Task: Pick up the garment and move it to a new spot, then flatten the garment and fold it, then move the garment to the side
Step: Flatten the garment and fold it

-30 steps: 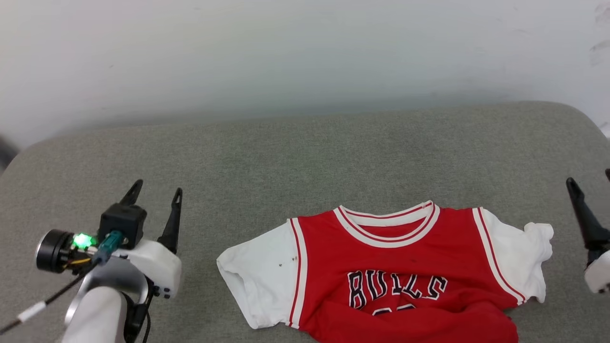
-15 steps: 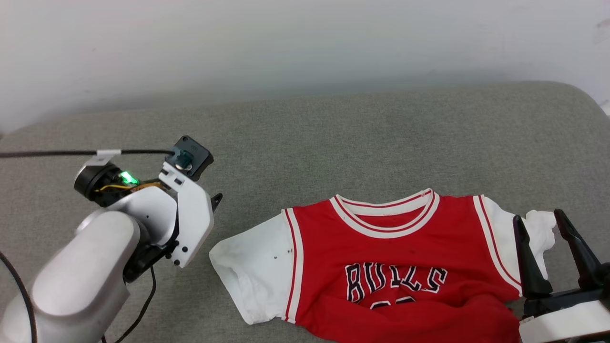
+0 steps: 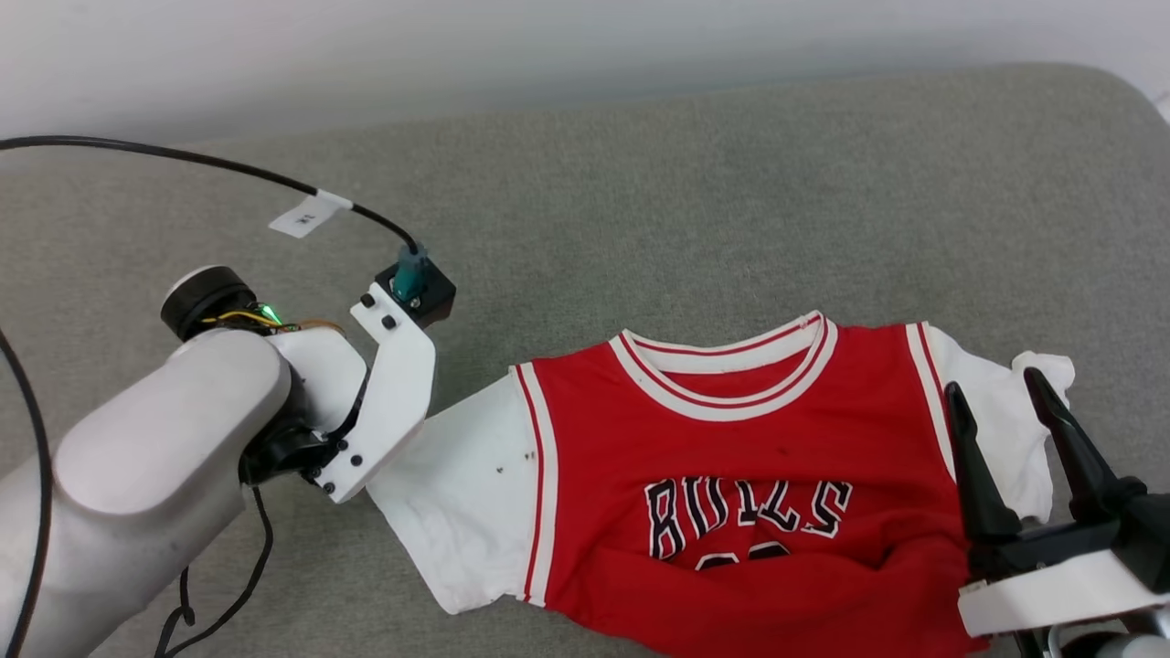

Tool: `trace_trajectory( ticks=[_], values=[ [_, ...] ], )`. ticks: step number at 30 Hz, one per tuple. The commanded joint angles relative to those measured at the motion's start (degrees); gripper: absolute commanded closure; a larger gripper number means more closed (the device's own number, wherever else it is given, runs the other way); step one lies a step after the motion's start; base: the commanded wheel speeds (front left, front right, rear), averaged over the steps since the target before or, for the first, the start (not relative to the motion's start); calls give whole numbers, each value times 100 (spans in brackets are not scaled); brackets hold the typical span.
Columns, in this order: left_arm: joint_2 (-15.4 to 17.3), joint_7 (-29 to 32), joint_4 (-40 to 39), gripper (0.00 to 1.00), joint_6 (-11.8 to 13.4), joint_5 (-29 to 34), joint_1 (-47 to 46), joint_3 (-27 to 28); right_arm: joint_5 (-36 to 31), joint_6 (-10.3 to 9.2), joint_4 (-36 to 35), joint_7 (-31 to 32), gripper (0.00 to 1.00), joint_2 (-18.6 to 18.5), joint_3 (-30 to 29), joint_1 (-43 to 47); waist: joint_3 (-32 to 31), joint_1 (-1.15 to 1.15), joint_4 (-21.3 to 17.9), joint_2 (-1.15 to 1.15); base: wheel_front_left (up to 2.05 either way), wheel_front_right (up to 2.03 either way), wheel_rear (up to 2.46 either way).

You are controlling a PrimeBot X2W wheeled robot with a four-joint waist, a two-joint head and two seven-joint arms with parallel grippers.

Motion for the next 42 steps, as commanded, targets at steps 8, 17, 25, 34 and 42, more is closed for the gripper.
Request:
trace_trajectory(
  ticks=[8, 17, 25, 34, 42],
  values=[
    [54, 146, 316, 0, 2, -310, -385, -1002, -40, -6, 193, -136, 0, 69, 174, -388, 499, 0, -253, 0, 0, 0, 0],
    [94, 14, 386, 100, 2, -468, -168, -1329, -29, -6, 417, -226, 0, -21, 93, -586, 452, 0, -258, 0, 0, 0, 0],
    [266, -640, 353, 100, 3, -626, -149, -1301, -123, -6, 256, -7, 0, -687, -354, -858, -42, 0, -39, 0, 0, 0, 0],
    [572, -1152, -45, 100, 3, -711, -147, -1298, 718, -6, 201, 2013, 0, -2648, 75, -1549, -189, 0, 266, 0, 0, 0, 0],
    [514, -1314, -296, 100, 3, -544, -384, -1300, 2672, -6, 283, 4601, 0, -4617, 1817, -2342, 145, 0, 522, 0, 0, 0, 0]
  ],
)
